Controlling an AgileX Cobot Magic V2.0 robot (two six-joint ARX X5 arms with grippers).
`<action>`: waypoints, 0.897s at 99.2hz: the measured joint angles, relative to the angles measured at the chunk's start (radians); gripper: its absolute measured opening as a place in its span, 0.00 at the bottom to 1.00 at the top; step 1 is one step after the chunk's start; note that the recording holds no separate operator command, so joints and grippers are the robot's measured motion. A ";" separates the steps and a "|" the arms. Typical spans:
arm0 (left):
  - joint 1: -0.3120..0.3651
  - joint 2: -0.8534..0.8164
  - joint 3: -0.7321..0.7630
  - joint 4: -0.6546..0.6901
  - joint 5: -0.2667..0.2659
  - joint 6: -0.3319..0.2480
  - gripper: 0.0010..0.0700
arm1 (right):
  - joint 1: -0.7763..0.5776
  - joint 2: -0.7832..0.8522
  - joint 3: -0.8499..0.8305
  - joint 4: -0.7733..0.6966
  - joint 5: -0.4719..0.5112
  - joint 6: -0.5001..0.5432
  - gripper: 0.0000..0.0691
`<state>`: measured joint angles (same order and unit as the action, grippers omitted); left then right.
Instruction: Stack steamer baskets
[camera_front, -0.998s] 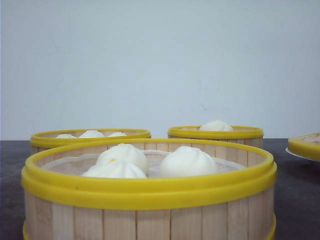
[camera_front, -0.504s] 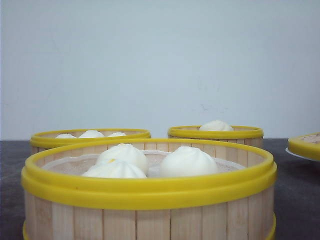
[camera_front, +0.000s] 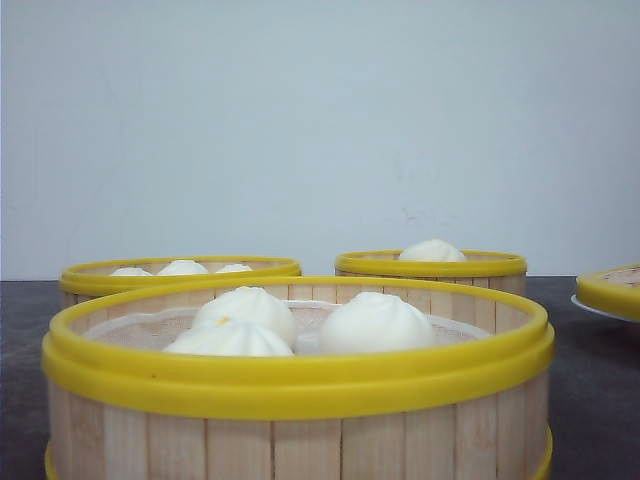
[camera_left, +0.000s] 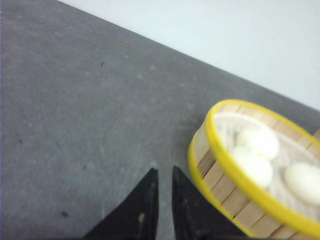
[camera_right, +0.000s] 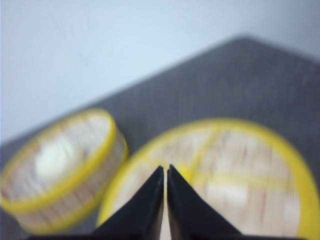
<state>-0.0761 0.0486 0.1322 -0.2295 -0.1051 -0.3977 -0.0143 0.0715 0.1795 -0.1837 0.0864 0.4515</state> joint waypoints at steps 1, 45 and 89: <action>0.000 0.007 0.012 0.000 0.000 0.000 0.02 | 0.000 0.008 0.013 0.002 0.004 0.000 0.01; 0.000 0.488 0.568 -0.097 0.000 0.100 0.11 | 0.002 0.554 0.581 -0.135 -0.138 -0.190 0.02; -0.027 0.793 0.621 -0.128 0.085 0.175 0.56 | 0.088 0.664 0.663 -0.157 -0.200 -0.216 0.51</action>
<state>-0.1036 0.8417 0.7528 -0.3576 -0.0204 -0.2222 0.0734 0.7357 0.8429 -0.3405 -0.1131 0.2356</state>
